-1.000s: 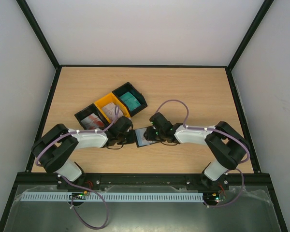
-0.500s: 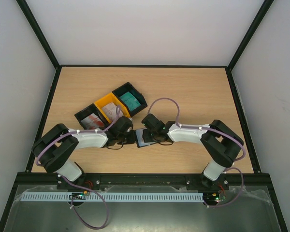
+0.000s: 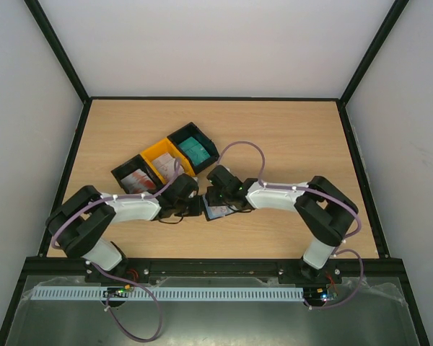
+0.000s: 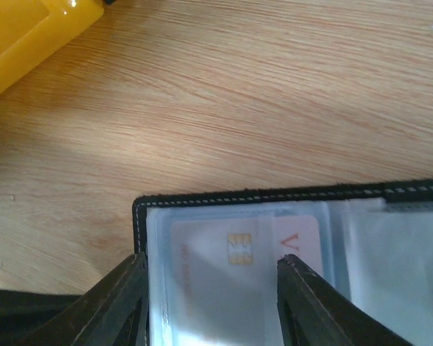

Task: Put the credit cards into the card holder
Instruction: Insert the credit card into the card holder.

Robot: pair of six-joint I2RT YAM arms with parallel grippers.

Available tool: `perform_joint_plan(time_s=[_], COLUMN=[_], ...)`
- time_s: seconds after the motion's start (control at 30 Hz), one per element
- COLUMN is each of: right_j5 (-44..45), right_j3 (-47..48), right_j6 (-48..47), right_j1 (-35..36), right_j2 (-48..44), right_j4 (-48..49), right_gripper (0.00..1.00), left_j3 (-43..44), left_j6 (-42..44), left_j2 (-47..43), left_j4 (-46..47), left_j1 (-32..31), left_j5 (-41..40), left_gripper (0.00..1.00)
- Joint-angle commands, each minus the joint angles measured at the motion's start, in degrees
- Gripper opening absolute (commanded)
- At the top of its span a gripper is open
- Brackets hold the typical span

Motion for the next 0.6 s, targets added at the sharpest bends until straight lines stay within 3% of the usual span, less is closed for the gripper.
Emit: perform_joint_plan(time_s=[0.0, 0.33, 0.57], right_j5=[5.0, 13.7, 8.4], right_j3=[-2.4, -1.4, -2.4], right_j6=[4.8, 7.9, 7.6], right_j1=[0.5, 0.5, 0.5], right_j2=[-4.9, -13.3, -12.3], right_j4=[0.2, -11.1, -14.2], right_gripper=[0.5, 0.53, 0.47], left_j3=[0.2, 0.4, 0.0], left_j6=[0.6, 1.1, -0.4], left_j2=[-2.1, -8.8, -14.9], left_j4=[-2.4, -4.6, -5.3], left_j1=[-0.3, 0.0, 1.4], left_j5=[-1.6, -2.8, -2.3], left_gripper=[0.09, 0.2, 0.4])
